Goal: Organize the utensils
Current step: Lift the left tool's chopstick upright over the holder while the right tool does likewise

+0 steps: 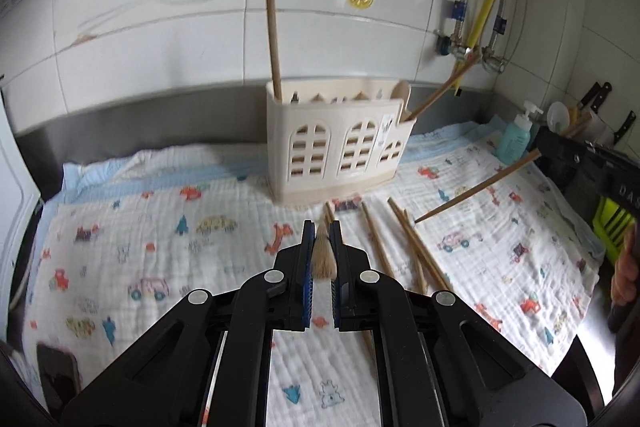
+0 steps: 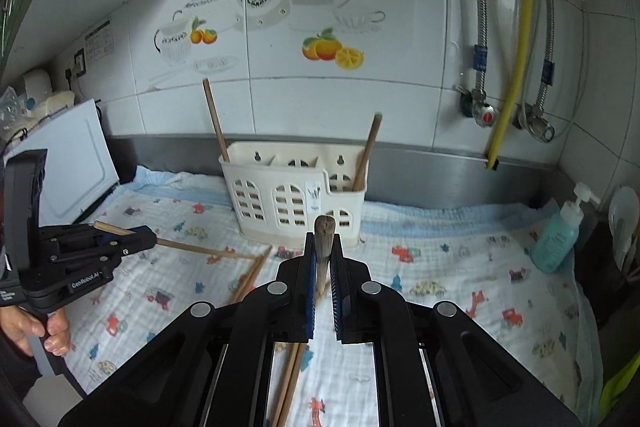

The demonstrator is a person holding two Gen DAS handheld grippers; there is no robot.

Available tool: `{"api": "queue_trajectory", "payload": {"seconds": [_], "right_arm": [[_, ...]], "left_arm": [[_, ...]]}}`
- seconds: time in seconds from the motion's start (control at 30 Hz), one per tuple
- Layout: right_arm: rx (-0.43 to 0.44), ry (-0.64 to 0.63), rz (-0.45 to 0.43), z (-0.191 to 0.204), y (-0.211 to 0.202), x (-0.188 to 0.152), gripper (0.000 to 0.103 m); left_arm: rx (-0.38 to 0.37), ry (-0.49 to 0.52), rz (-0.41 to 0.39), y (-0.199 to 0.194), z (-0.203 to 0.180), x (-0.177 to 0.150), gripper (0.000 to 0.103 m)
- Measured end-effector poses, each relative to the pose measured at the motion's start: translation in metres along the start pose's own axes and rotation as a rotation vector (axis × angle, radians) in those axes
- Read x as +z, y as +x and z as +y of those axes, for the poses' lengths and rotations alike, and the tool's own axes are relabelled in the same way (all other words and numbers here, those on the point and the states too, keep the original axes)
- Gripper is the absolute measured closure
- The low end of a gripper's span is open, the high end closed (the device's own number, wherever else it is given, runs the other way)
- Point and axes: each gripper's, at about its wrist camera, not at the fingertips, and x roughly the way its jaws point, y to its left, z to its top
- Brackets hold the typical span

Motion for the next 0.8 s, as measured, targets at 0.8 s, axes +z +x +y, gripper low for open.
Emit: {"api": "queue_trajectory", "payload": {"seconds": [0.8], "right_arm": [[0.013, -0.087, -0.057, -0.01, 0.011, 0.131, 0.097]], "left_arm": [[-0.011, 0.108, -0.247, -0.044, -0.027, 0.15, 0.097]]}}
